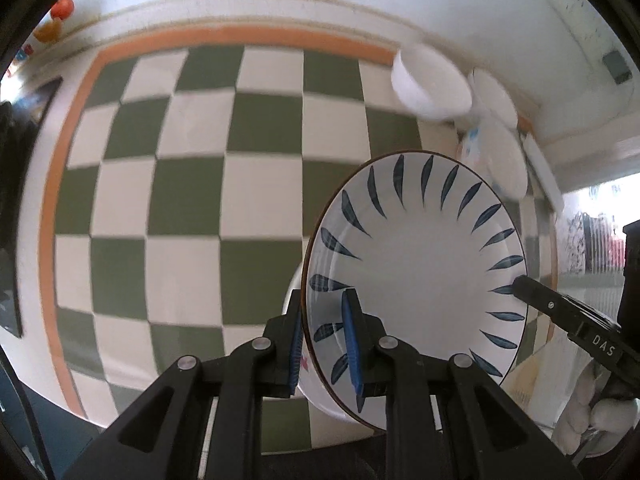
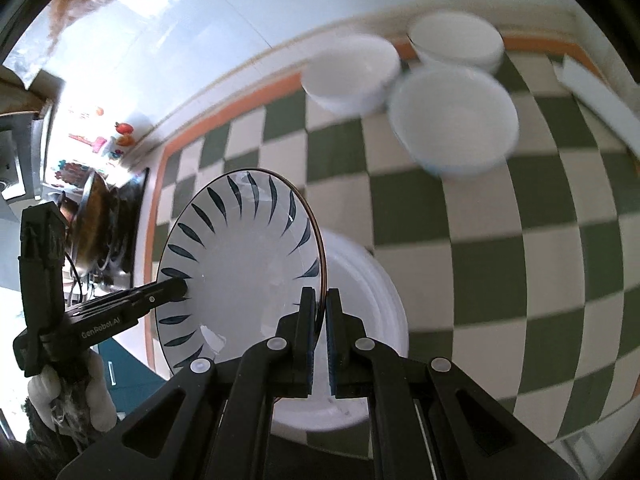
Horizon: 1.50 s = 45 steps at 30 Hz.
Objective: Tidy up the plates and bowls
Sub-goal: 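Lower the blue-striped plate with both grippers onto the plate stack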
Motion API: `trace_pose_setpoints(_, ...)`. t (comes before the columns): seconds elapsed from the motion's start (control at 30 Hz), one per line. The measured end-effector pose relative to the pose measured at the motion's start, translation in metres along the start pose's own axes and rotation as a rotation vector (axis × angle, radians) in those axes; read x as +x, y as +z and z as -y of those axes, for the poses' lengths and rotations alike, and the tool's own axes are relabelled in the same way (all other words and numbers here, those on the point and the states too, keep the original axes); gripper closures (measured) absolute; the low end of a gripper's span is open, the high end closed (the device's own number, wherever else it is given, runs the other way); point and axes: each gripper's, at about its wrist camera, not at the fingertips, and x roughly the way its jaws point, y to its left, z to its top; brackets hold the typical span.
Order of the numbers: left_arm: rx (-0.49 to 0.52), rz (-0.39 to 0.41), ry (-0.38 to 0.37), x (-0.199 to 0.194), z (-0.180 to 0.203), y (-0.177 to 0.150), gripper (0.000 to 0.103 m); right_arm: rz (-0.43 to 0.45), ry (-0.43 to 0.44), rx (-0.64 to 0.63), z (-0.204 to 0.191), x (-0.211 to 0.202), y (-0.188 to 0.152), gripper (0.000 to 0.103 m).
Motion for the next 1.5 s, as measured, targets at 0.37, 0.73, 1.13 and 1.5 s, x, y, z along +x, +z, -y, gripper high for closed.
trace_pose_setpoints(0.37,0.011,-0.091,0.053,0.046,0.01,-0.019,0.087,-0.094,-0.016,0.038,0.038,0.044,-0.037,0.097)
trace_pose_setpoints(0.73,-0.061,-0.074,0.064,0.055,0.006,-0.024,0.087,-0.131,-0.028,-0.024,0.041,0.063,-0.038,0.096)
trace_pose_setpoints(1.13,-0.088,-0.074,0.046,0.054,-0.001,-0.029,0.086,-0.127,-0.08,-0.021,0.032,0.063,-0.038,0.093)
trace_pose_setpoints(1.5,-0.105,-0.11,0.045,0.046,-0.006,-0.033,0.086,-0.133,-0.145,0.049,0.028,0.06,-0.041,0.091)
